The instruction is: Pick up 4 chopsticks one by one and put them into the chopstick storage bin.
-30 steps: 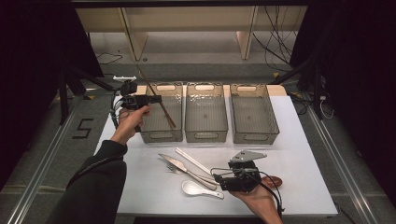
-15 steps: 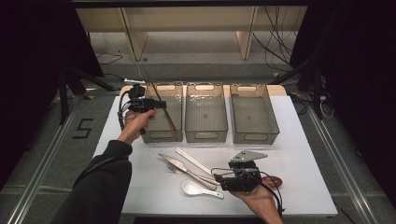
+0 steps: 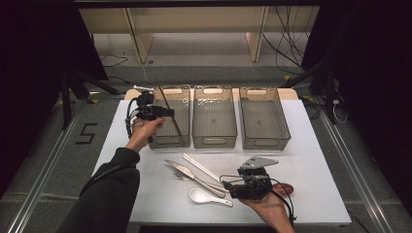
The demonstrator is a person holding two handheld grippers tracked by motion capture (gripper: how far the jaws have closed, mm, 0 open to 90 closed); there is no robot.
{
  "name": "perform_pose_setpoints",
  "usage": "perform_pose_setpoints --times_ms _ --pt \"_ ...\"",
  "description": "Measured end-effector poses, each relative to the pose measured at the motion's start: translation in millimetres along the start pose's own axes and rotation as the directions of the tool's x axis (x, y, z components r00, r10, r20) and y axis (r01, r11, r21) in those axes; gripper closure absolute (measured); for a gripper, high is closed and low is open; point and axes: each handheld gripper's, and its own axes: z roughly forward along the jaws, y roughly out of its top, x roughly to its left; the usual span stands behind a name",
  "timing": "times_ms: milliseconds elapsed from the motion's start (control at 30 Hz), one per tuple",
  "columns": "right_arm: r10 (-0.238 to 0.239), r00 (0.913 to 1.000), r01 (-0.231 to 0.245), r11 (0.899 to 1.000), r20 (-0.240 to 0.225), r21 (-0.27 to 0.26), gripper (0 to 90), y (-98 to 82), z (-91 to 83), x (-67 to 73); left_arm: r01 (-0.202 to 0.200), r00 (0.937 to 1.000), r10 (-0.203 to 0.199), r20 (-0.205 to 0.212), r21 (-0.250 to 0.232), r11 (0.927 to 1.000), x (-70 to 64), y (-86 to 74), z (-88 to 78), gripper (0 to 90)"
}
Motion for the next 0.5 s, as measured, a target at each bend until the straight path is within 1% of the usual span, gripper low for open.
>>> perform_pose_setpoints --times_ms 67,167,233,300,433,500 --pt "-0.001 1.0000 0.001 1.000 0.001 0.001 30.5 0.0 0.1 0.1 -0.002 1.0000 0.002 -0.001 0.007 1.0000 -0.5 -0.8 1.0 78.4" --pt "0.001 1.0000 -0.001 1.000 0.001 0.002 30.5 0.0 0.1 -0.2 -0.004 0.9998 0.004 -0.021 0.009 1.0000 -0.5 -1.3 1.9 77.1" --pt "-0.002 1.0000 0.002 1.000 0.000 0.000 30.5 0.1 -0.2 0.0 0.001 0.9996 -0.001 -0.027 0.012 0.9999 0.0 -1.3 2.7 73.3" --pt "-0.001 1.0000 0.001 1.000 0.001 -0.001 30.5 0.2 -0.5 -0.1 -0.010 0.9994 0.010 -0.033 0.019 0.9998 -0.6 -1.3 3.0 69.5" --pt "0.001 1.0000 -0.001 1.000 0.000 -0.003 30.5 0.3 -0.8 -0.5 -0.017 0.9991 0.017 -0.038 0.010 0.9998 -3.3 -0.7 0.6 60.2" --pt "-0.001 1.0000 0.001 1.000 0.002 -0.004 30.5 0.4 -1.3 -0.5 -0.024 0.9992 0.024 -0.032 0.004 0.9997 -5.0 -0.8 -2.2 56.2"
